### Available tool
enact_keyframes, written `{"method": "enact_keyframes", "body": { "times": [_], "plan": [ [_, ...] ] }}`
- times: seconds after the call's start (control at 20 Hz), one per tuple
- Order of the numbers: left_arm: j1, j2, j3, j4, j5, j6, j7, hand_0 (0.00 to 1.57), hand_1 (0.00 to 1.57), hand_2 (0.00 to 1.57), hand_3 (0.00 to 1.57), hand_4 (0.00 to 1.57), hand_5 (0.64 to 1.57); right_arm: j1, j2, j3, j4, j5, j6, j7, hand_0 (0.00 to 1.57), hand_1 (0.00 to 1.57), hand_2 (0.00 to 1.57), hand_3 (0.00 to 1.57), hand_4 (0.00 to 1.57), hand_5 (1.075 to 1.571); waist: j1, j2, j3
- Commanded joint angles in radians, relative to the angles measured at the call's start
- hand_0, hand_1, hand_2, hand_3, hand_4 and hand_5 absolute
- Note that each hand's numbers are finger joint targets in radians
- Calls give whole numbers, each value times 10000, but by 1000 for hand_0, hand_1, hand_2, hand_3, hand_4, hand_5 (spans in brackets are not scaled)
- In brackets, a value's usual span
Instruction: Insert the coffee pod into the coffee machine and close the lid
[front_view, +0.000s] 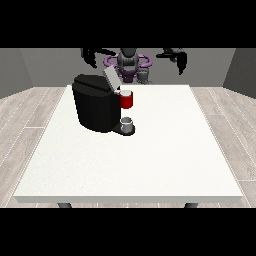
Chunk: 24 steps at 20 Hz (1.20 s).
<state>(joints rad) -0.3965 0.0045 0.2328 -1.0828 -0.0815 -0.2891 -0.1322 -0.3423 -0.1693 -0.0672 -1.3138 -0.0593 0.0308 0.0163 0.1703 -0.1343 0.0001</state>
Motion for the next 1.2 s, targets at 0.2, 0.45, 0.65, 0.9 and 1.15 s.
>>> {"method": "enact_keyframes", "body": {
  "times": [0.2, 0.45, 0.65, 0.9, 1.15],
  "plan": [
    [600, 314, -198, -1542, 569, 198, 206, 0, 0, 0, 0, 0, 1571, -871, -68, -258, 1201, 102, 287, -1009, 0, 0, 0, 0, 0, 1571, -180, 1284, 1],
    [1448, 59, -737, -2476, 628, 467, 699, 0, 0, 0, 0, 0, 1571, -1663, -231, -483, 1640, -91, 475, -268, 0, 0, 0, 0, 0, 1571, -336, 1116, 0],
    [1465, 473, -591, -2276, 632, 391, 89, 0, 0, 0, 0, 0, 1571, -2293, -184, -208, 1877, 339, 385, -323, 0, 0, 0, 0, 0, 1571, -425, 1665, -2],
    [1021, 935, -233, -2797, 1171, 370, 770, 0, 0, 0, 0, 0, 1571, -2671, 138, -86, 2377, 592, 224, -782, 0, 0, 0, 0, 0, 1571, -383, 1882, -1],
    [1401, 406, -767, -3429, 1040, 853, 842, 0, 0, 0, 0, 0, 1571, -2818, -201, -410, 3044, 511, 630, -1319, 0, 0, 0, 0, 0, 1571, -243, 2085, 1]
  ]
}}
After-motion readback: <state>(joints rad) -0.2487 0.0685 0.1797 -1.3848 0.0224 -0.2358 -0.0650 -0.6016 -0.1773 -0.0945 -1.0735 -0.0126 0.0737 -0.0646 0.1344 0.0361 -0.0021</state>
